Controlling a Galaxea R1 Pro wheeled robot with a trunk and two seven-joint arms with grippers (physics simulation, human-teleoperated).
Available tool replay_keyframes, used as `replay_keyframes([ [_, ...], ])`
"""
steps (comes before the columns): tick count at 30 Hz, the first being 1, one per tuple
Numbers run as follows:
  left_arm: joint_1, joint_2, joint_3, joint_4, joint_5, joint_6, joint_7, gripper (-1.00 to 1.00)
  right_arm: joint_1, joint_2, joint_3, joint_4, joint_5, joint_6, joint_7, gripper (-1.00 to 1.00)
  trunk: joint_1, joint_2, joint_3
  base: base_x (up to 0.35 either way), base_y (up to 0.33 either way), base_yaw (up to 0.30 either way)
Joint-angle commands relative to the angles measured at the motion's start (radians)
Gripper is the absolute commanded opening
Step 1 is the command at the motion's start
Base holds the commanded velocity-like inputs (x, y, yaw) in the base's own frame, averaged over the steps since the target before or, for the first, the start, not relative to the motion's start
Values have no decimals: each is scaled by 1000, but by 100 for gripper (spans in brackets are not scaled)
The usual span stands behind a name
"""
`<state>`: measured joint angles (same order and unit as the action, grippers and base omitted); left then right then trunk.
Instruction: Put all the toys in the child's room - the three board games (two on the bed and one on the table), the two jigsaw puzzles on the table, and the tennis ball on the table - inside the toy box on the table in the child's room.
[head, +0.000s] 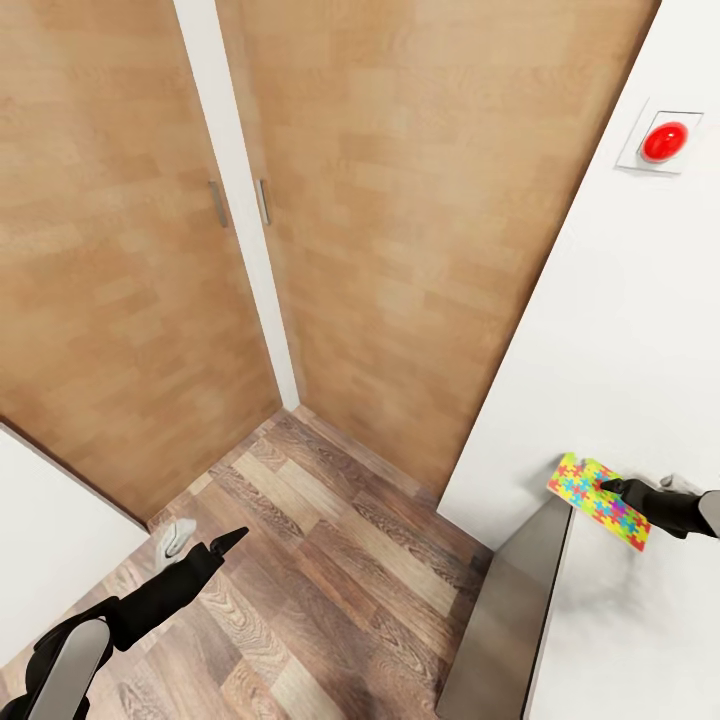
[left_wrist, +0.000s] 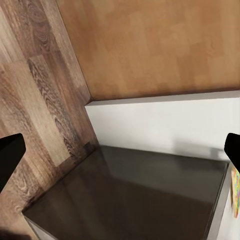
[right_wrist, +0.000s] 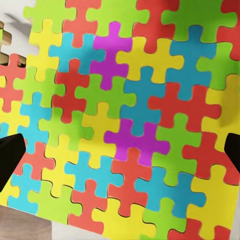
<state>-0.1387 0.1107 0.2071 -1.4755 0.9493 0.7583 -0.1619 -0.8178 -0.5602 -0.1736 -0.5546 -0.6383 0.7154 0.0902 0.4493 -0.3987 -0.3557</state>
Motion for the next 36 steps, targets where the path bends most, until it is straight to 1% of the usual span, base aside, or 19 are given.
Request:
replay_keyframes([
  [1,-1,0,2,0,-1,6,-4,100,0,1,-4,90,0,7,7,100,1,-1,-2,-1,0,0],
  [13,-1,0,2,0,-1,6,-4,100,0,-1,-4,89,0,6,9,100,1,-1,-2,0,0,0],
  [28,-1,0,2,0,-1,6,-4,100,2,-3,-5,43,0,6,11,100,1,-1,-2,0,0,0],
  [32,-1,0,2,0,-1,6,-4,100,2,-5,-6,38,1,6,35,100,1,-1,-2,0,0,0],
  [35,-1,0,2,0,-1,6,-4,100,6,-11,-7,26,3,7,80,100,1,-1,-2,0,0,0],
  [36,-1,0,2,0,-1,6,-4,100,6,-11,-7,26,3,7,80,100,1,-1,-2,0,0,0],
])
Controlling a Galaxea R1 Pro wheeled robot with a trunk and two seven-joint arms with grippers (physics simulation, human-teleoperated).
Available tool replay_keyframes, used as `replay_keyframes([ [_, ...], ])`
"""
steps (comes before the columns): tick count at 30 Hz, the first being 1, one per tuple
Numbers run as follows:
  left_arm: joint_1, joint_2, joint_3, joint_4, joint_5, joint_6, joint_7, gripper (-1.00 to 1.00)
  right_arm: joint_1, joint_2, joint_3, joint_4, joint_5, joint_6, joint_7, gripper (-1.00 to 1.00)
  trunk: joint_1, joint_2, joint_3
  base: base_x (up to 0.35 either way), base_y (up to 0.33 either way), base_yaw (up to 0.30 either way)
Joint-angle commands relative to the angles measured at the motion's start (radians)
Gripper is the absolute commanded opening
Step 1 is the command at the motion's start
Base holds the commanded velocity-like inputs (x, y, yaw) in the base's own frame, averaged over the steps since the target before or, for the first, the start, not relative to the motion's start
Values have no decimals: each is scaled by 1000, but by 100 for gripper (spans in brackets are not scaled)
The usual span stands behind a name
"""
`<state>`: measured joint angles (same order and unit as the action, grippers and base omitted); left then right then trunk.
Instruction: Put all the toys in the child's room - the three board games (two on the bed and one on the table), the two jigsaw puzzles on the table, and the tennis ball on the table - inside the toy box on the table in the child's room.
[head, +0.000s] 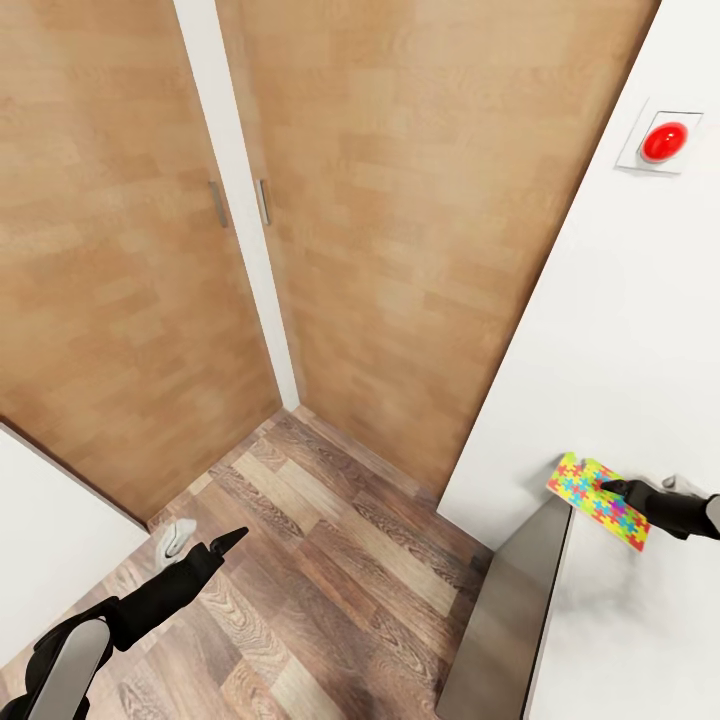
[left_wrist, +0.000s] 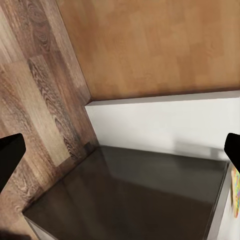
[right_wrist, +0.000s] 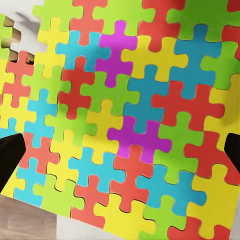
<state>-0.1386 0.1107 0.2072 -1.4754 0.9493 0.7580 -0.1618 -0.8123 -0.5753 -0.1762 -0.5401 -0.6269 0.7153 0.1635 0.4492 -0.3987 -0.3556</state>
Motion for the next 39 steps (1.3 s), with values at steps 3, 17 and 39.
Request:
replay_keyframes([
  [3,-1,0,1,0,-1,6,-4,100,8,-14,-4,-18,-8,19,42,100,1,-1,-2,0,0,0],
  [17,-1,0,1,1,-1,6,-4,100,26,-57,-5,-92,-10,87,121,100,1,-1,-2,0,0,0],
  [39,-1,-2,1,2,-2,6,-4,100,47,-115,-3,-122,-10,115,257,100,1,-1,-2,0,0,0],
])
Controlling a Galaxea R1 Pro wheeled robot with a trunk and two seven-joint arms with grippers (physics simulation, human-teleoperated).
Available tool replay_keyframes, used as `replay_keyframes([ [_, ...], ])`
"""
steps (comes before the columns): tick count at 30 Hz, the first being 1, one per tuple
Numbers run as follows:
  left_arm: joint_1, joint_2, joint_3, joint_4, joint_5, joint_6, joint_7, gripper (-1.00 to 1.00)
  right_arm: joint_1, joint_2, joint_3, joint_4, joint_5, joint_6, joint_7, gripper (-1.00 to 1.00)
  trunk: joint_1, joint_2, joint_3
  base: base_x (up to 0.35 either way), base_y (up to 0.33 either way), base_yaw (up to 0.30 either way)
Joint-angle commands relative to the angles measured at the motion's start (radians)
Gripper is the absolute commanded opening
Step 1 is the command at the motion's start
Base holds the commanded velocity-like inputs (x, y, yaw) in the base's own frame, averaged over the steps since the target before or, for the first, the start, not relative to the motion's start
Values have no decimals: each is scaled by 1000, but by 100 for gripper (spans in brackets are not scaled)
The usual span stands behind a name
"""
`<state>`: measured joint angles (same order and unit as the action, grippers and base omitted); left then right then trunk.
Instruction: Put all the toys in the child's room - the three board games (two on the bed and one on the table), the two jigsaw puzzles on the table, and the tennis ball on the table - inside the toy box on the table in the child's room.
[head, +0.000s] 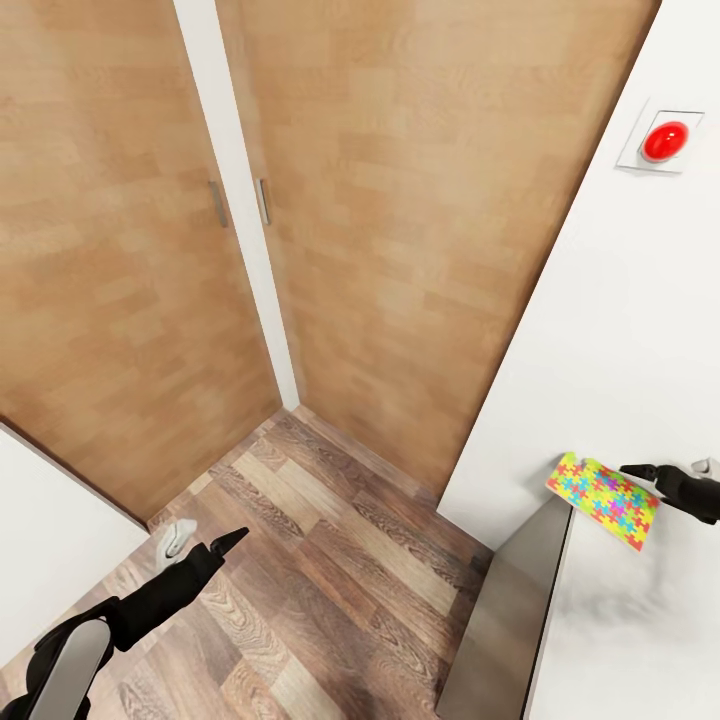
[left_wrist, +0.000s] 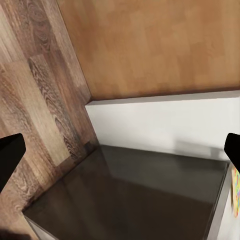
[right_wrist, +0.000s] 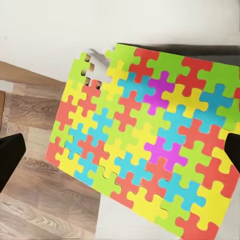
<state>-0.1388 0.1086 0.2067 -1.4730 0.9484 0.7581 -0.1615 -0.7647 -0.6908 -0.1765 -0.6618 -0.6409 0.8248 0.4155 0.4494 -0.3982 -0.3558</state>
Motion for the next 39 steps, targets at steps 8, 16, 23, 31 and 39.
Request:
replay_keyframes([
  [8,-3,-19,1,8,-30,1,-4,100,36,-9,-5,-23,10,6,141,100,1,-2,-2,0,0,0],
  [16,-8,-50,2,0,-98,-5,-14,100,68,-14,-5,-83,12,1,225,100,1,-2,-2,0,0,0],
  [23,-10,-70,1,3,-131,-8,-8,100,83,-13,-4,-121,14,-9,255,100,1,-2,-2,0,0,0],
  [31,-9,-103,2,22,-160,-10,-4,100,88,-14,-4,-127,15,-49,265,100,1,-2,-2,0,0,0],
  [39,-5,-118,2,34,-194,-9,-6,100,91,-14,-4,-120,15,-104,269,100,1,-2,-2,0,0,0],
])
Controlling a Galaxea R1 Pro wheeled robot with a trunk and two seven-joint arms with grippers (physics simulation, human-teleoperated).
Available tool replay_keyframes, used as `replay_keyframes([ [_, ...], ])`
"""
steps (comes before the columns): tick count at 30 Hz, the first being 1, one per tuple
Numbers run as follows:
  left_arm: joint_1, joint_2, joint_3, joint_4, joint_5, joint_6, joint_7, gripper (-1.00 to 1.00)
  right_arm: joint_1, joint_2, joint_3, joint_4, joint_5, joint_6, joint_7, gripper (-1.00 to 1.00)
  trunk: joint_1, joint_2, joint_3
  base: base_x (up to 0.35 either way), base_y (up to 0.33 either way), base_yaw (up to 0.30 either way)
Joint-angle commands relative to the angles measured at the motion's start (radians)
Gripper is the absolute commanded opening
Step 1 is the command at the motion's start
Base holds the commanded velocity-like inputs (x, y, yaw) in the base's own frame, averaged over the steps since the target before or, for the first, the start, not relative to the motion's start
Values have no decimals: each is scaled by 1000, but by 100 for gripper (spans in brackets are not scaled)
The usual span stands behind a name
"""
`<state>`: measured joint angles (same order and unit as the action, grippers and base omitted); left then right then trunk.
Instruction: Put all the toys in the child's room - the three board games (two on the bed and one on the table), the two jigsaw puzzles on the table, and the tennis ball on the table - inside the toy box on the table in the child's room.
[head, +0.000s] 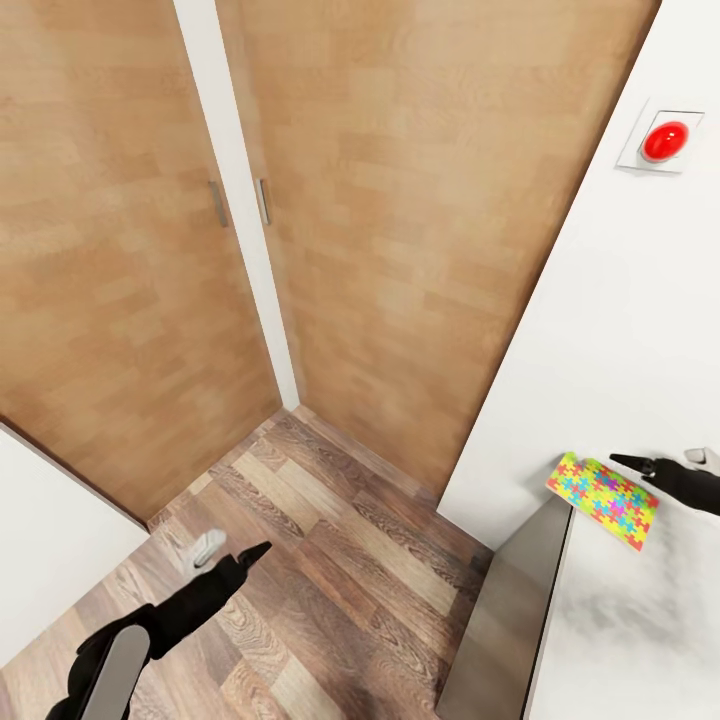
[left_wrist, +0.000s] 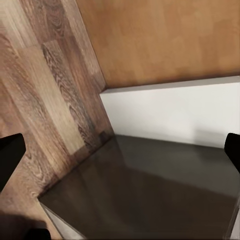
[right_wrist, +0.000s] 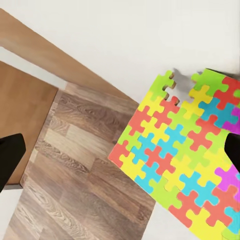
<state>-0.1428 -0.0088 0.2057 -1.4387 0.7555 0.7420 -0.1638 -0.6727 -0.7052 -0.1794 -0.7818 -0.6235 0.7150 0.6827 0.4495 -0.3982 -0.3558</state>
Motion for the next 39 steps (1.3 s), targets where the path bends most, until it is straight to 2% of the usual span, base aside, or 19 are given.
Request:
replay_keyframes([
  [1,0,-3,3,-1,-4,8,-5,100,0,0,-1,3,-2,-13,2,100,1,-2,-2,0,0,0],
  [7,2,-7,3,-5,-13,17,-7,100,8,0,-2,7,-3,-78,13,100,1,-2,-2,0,0,0],
  [11,2,-8,1,-7,-16,20,-8,100,12,-1,-2,4,-3,-94,22,100,1,-2,-2,0,0,0],
  [21,3,-6,-44,1,-22,20,-2,100,16,-2,-3,-23,-4,-107,61,100,1,-2,-2,0,0,-10],
  [27,-4,-8,-73,22,-23,17,5,100,17,-2,-3,-34,-3,-108,75,100,1,-2,-2,0,0,-137],
  [32,-34,-9,-117,55,-23,12,11,100,17,-2,-1,-38,-3,-104,82,100,1,-2,-2,0,0,-220],
  [35,-47,-9,-126,68,-24,11,12,100,17,-2,1,-39,-3,-99,83,100,1,-2,-2,0,0,-247],
  [39,-96,-11,-150,124,-22,3,13,100,18,2,9,-41,-3,-68,88,100,1,-2,-2,0,0,-262],
])
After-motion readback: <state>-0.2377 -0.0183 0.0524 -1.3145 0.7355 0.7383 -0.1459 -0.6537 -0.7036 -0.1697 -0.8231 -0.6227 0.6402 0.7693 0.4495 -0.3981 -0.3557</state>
